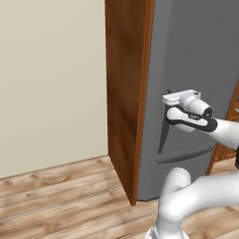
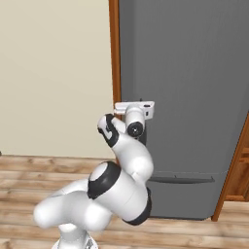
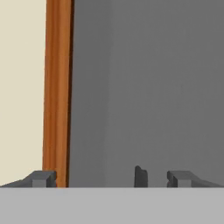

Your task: Retrieve the chicken drumstick from the fridge and place it on the saucepan with marinade on the stove.

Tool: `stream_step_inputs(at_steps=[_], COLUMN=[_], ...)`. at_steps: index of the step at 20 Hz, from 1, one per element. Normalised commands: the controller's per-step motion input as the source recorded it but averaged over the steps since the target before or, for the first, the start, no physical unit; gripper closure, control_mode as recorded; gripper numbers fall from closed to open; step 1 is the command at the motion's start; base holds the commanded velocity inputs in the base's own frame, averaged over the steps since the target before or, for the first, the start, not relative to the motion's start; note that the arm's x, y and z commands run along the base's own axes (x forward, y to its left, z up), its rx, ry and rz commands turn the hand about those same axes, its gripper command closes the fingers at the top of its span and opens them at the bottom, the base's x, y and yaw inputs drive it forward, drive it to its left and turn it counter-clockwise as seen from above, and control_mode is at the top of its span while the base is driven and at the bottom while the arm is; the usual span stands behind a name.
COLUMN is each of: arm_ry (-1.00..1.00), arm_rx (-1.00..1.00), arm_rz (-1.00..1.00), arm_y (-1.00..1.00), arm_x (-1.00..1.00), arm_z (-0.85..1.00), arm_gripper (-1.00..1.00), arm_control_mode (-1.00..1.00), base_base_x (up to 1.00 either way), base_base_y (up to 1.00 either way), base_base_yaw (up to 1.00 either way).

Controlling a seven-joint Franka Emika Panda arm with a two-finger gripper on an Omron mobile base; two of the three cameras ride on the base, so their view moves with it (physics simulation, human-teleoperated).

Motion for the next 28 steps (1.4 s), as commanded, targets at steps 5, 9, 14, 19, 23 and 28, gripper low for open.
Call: stream_step_inputs(at_steps=[5, 9, 14, 19, 23, 28], arm_ry=[0.0, 0.0, 0.0, 0.0, 0.0, 0.0], arm_rx=[0.0, 0.0, 0.0, 0.0, 0.0, 0.0], arm_rz=[0.0, 0.0, 0.0, 0.0, 0.0, 0.0], arm_y=[-0.1, -0.11, -0.04, 0.0, -0.04, -0.05], arm_x=[0.24, 0.24, 0.19, 0.17, 0.2, 0.24], arm_z=[0.0, -0.02, -0.16, -0.23, -0.22, -0.18], arm_gripper=[-1.0, -1.0, -1.0, -1.0, -1.0, -1.0], arm_control_mode=[-1.0, -1.0, -1.0, -1.0, -1.0, -1.0], base_base_x=[0.0, 0.0, 0.0, 0.0, 0.0, 0.0], base_base_y=[0.0, 0.0, 0.0, 0.0, 0.0, 0.0], base_base_yaw=[0.0, 0.0, 0.0, 0.0, 0.0, 0.0])
